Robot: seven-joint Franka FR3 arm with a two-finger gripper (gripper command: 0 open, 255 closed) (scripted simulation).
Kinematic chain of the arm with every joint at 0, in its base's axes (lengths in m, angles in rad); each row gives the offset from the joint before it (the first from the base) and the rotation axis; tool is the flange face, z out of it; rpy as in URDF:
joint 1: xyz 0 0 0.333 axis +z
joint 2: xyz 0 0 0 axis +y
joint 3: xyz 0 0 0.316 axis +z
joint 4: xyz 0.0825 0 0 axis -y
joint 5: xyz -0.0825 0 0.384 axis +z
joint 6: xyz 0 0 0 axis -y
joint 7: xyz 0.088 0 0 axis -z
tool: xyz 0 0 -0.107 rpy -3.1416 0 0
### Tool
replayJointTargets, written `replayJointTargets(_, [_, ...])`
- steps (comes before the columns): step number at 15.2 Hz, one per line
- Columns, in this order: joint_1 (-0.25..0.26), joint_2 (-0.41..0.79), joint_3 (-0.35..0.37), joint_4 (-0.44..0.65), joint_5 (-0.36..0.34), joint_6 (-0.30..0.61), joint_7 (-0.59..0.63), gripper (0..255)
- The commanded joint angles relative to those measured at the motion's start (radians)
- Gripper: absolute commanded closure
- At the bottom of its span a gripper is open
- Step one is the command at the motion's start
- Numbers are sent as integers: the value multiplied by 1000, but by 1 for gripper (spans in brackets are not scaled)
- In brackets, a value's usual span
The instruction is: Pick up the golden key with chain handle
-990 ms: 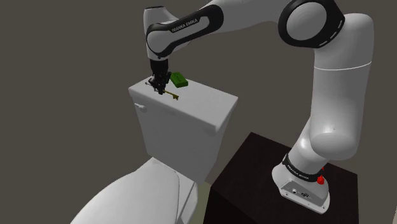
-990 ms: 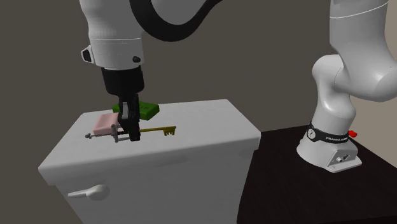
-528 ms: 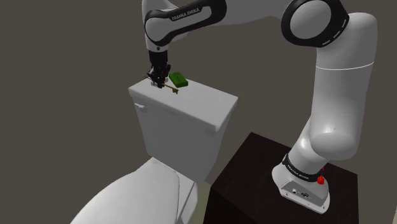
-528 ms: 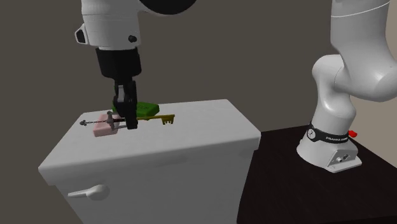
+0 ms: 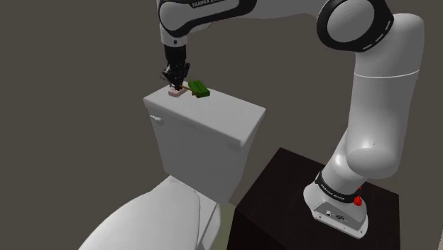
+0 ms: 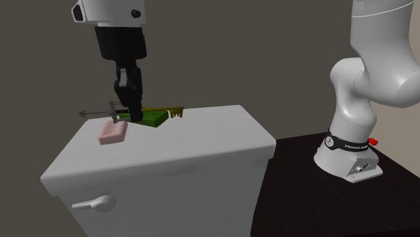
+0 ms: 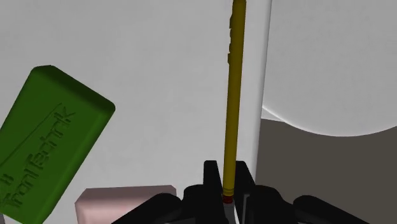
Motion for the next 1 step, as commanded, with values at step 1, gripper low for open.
replayJointTargets(1, [0, -2, 0, 9, 0, -11, -1, 255])
